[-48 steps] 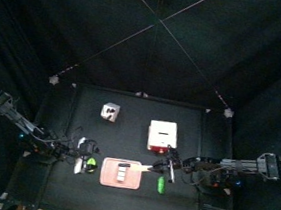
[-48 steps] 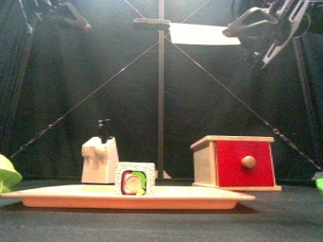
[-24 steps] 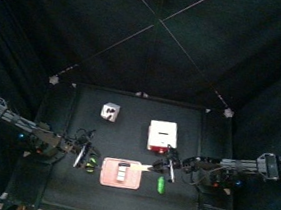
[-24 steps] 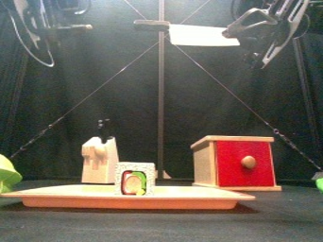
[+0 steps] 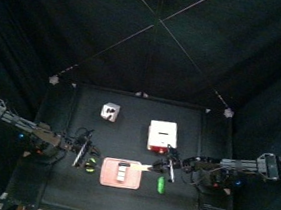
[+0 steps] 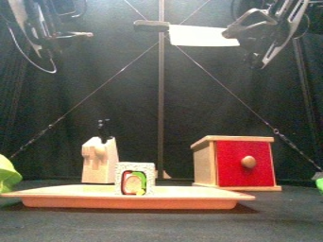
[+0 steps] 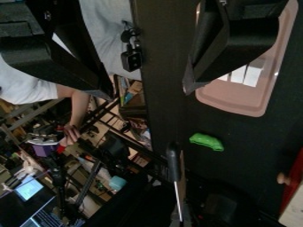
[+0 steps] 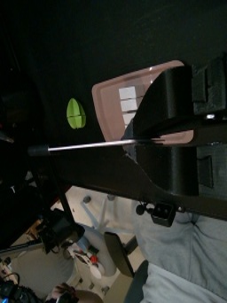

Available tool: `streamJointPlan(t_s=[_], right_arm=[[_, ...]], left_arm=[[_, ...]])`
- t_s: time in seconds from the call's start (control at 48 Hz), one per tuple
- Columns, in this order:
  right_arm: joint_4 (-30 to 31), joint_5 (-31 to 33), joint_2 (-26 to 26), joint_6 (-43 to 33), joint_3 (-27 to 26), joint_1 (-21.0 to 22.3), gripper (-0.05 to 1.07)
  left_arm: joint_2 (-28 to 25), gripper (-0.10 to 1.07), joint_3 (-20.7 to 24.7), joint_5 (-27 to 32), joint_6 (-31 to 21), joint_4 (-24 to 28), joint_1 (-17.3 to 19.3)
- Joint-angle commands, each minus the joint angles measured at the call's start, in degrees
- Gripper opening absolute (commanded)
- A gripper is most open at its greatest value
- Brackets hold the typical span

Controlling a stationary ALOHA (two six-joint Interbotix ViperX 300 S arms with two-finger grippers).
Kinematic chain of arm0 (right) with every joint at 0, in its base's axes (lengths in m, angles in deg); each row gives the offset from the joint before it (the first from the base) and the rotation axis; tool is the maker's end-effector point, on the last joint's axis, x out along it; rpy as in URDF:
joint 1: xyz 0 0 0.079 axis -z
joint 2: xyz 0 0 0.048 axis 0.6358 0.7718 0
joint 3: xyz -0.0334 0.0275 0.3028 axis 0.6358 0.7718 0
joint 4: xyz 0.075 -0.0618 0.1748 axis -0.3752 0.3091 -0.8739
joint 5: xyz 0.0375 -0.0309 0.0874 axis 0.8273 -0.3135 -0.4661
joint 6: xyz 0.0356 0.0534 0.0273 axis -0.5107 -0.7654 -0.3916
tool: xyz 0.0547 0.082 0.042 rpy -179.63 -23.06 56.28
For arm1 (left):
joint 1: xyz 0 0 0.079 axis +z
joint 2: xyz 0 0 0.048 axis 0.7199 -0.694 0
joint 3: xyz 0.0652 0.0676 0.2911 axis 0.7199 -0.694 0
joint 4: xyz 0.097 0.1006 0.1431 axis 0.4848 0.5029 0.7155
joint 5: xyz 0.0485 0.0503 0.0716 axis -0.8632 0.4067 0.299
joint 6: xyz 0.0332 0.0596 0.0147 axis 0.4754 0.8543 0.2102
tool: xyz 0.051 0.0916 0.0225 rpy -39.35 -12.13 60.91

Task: Regrasp cleaver

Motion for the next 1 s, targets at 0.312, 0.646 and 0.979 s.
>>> streamJointPlan(t_s=[0.312,0.646,0.979], right_arm=[[0.3,-0.4,0.3,0.2,-2.3,0.3,0.19],[0.3,-0.4,1.9,0.2,-3.2,0.3,0.19],[0.3,-0.5,1.9,0.2,-3.2,0.3,0.19]], left_arm=[[1.3,0.97,-3.0,-10.4,-1.7,-12.8,0.0],[1.3,0.97,-6.8,-17.8,-1.6,-21.8,0.2],[1.2,0.97,-7.5,-16.7,-2.0,-23.9,0.0]])
